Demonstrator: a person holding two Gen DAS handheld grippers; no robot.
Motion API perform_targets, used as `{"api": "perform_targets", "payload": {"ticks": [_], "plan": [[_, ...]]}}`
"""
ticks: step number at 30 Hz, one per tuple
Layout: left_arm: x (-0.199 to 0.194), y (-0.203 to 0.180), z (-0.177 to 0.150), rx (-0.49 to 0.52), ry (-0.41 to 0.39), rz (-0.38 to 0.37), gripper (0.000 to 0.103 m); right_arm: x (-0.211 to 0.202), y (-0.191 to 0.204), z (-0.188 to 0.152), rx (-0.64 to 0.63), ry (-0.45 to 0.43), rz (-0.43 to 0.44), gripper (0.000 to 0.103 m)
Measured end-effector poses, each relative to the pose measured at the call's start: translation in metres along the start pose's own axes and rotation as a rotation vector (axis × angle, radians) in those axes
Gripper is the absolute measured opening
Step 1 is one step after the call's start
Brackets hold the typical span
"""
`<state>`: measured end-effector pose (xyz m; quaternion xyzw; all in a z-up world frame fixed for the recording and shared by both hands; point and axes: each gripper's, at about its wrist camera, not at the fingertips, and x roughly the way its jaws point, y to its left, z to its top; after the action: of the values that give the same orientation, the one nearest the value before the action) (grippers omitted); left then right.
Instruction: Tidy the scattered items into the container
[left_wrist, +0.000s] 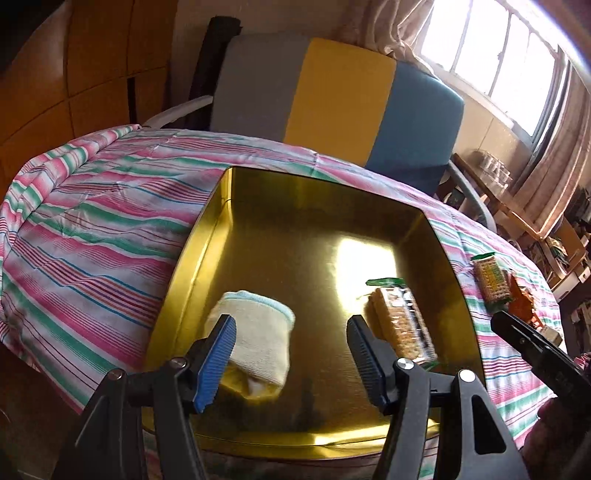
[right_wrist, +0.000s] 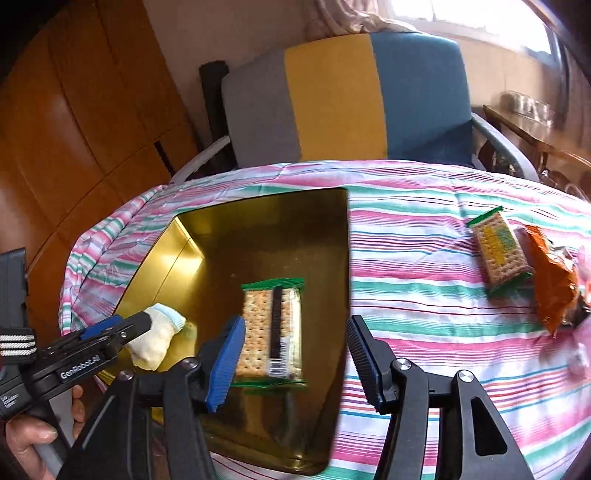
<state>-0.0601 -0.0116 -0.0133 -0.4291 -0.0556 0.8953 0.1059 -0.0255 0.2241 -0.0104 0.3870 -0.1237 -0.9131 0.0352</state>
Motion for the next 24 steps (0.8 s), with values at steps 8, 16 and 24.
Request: {"api": "perform_targets", "payload": {"ticks": [8, 16, 24], "plan": [[-0.009, -0.080, -0.020, 0.155, 0.046, -0.218, 0.064, -0.049, -0.123, -0.022, 0.170, -0.050, -0.268, 0.063], [-0.008, -0.164, -0.051, 0.343, 0.120, -0.365, 0.064, -0.077, -0.241, -0.032, 0.322, -0.044, -0.426, 0.064], [-0.002, -0.185, -0.068, 0.410, 0.159, -0.338, 0.064, -0.054, -0.280, -0.032, 0.324, 0.000, -0.366, 0.057]]}}
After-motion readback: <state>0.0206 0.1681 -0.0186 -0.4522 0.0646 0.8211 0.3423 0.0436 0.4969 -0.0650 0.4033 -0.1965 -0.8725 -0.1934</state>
